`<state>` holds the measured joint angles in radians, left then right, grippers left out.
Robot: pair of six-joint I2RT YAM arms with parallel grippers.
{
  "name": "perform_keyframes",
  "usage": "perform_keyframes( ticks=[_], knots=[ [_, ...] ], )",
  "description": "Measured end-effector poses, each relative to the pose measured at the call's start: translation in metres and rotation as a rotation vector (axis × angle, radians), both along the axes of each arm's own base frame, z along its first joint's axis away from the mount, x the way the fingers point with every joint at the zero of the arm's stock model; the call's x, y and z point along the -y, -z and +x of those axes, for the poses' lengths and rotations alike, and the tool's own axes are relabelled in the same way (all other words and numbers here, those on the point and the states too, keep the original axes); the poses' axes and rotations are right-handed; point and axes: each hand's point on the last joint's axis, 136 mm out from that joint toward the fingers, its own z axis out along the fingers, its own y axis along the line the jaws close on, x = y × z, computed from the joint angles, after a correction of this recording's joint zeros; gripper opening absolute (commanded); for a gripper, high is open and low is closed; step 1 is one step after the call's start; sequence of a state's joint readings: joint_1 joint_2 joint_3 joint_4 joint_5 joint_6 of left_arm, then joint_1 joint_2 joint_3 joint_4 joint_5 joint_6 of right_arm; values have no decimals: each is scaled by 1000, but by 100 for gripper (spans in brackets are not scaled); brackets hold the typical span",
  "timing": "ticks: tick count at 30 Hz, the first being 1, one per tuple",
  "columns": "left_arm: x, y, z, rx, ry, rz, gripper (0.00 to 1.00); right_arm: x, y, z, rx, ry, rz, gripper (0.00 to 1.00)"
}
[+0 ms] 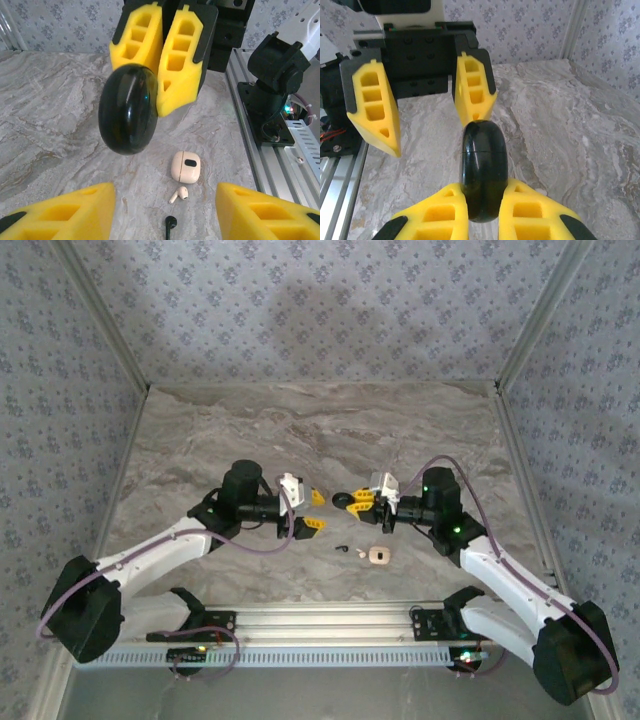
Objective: Insert wireless bluetooth earbuds into charging case
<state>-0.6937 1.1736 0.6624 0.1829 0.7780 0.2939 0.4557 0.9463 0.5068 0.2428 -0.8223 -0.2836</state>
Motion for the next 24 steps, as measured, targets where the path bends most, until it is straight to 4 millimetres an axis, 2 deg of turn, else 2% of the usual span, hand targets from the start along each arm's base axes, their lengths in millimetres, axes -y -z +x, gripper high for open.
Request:
perform_keyframes(
  ticks=[14,24],
  knots=[
    [5,0,-9,-7,40,7,56,-7,-2,-8,-15,-46,19,14],
    [7,-3,-7,-8,36,-1,56,-17,9,-24,-44,-142,-9,14]
  ],
)
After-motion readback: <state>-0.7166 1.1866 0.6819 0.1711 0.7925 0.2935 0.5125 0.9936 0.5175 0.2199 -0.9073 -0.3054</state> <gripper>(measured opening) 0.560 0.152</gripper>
